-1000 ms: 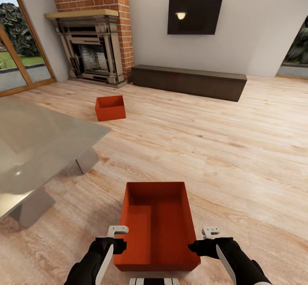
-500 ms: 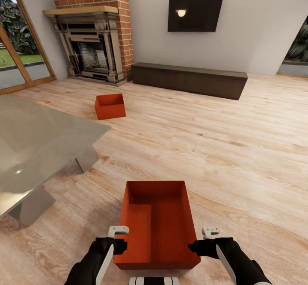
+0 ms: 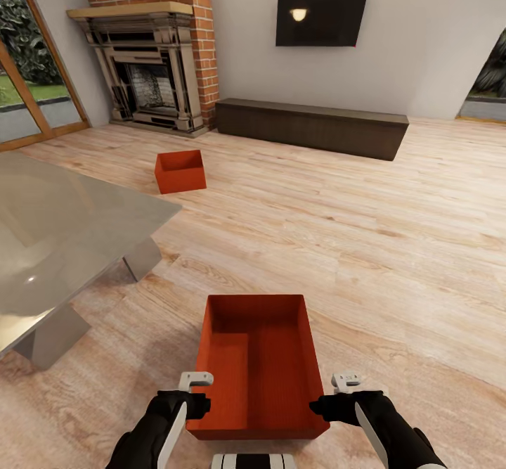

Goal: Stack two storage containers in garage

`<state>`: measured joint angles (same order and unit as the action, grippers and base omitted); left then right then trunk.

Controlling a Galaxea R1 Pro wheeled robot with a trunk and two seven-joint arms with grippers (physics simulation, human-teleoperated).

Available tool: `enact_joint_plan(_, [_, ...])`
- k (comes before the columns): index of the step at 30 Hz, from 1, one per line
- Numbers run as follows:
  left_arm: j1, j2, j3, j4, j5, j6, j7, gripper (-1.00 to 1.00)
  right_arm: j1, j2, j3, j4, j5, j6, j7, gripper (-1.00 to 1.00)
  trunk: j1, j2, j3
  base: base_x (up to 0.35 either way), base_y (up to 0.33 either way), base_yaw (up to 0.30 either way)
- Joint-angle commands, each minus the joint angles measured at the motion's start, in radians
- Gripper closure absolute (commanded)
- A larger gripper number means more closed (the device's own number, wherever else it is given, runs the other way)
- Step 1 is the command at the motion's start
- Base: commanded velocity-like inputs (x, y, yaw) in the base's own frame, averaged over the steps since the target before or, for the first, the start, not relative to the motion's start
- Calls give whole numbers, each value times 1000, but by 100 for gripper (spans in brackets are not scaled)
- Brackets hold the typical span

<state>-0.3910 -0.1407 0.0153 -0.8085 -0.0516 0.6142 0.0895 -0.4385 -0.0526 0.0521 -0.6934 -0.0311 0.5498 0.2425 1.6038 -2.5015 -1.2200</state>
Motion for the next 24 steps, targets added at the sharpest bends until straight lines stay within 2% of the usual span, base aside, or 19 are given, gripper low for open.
enact_joint_plan(1, [0, -1, 2, -1, -5, 5, 0, -100, 0, -1, 4, -1, -3, 5, 0, -100, 0, 0, -1, 0, 0, 0])
enact_joint_plan(13, [0, -1, 0, -3, -3, -4, 0, -100, 0, -1, 4, -1, -3, 4, 1, -100, 0, 0, -1, 0, 0, 0])
enact_joint_plan(24, [0, 1, 1, -1, -4, -5, -33, -100, 0, -1, 3, -1, -3, 4, 1, -100, 0, 0, -1, 0, 0, 0])
